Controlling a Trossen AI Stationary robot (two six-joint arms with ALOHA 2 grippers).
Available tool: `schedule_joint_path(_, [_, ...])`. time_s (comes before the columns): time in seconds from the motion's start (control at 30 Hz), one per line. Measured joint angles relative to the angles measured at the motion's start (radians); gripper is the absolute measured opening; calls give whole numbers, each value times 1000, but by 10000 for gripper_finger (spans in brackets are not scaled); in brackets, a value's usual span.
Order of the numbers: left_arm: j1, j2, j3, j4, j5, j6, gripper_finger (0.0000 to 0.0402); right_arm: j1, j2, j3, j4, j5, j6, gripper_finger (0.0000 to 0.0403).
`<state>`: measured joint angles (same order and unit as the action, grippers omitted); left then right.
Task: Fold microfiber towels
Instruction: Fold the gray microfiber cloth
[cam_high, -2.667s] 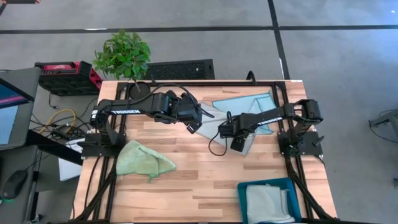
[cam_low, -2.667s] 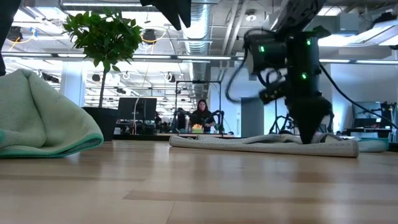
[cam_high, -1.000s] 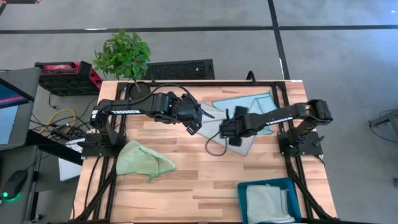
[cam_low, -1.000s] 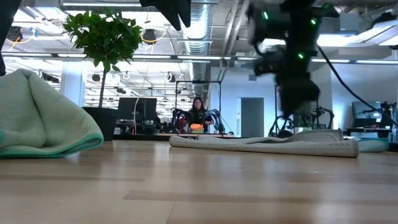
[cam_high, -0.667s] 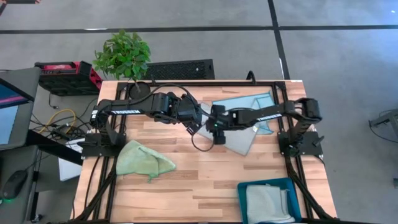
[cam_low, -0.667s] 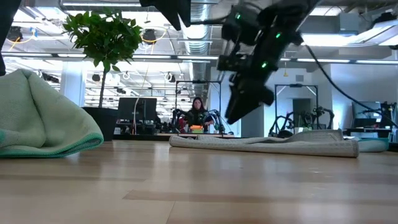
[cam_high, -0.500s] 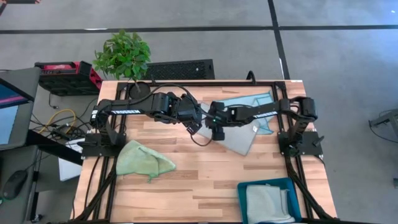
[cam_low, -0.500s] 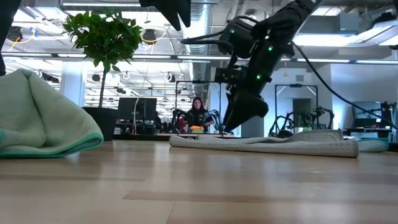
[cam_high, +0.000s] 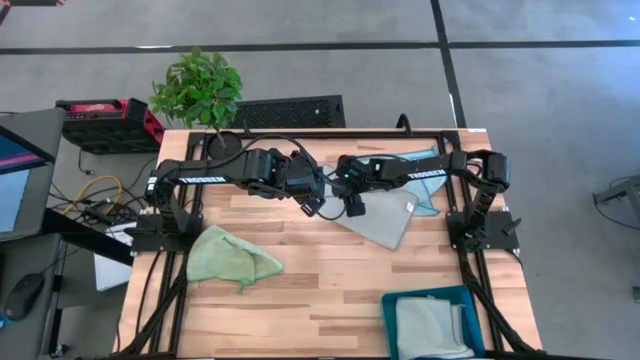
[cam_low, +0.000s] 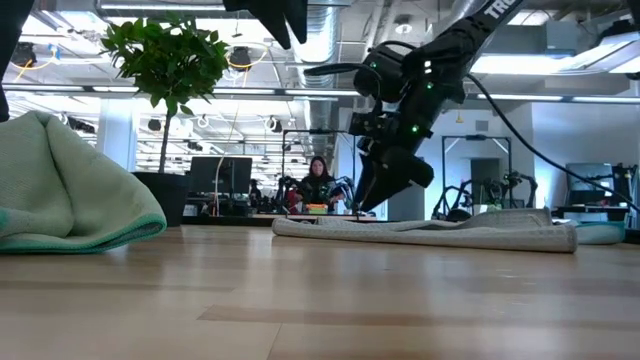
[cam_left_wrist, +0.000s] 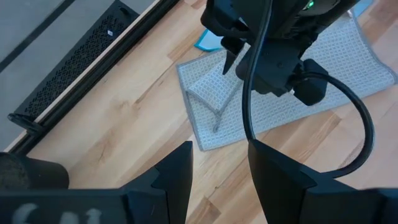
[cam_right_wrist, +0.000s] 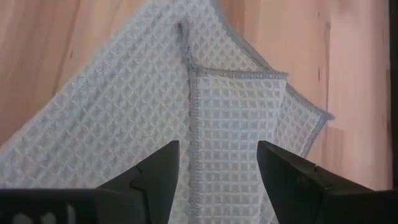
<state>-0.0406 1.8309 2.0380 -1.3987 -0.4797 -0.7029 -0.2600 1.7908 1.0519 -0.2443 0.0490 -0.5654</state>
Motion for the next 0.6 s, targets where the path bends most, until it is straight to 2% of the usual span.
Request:
schedule_joint_path(0.13, [0, 0, 0, 1, 0, -16, 148, 0, 37, -4, -10, 1, -19, 240])
schedule_joint_path(0.23, [0, 0, 0, 0, 0, -17, 148, 3, 74, 5, 45, 46, 3, 240])
schedule_joint_path(0.43, [0, 0, 0, 0, 0, -24, 148, -10, 77, 2, 63, 73, 14, 240])
schedule_joint_path(0.6, [0, 0, 0, -1, 2, -26, 148, -12, 78, 2, 58, -4, -19, 240])
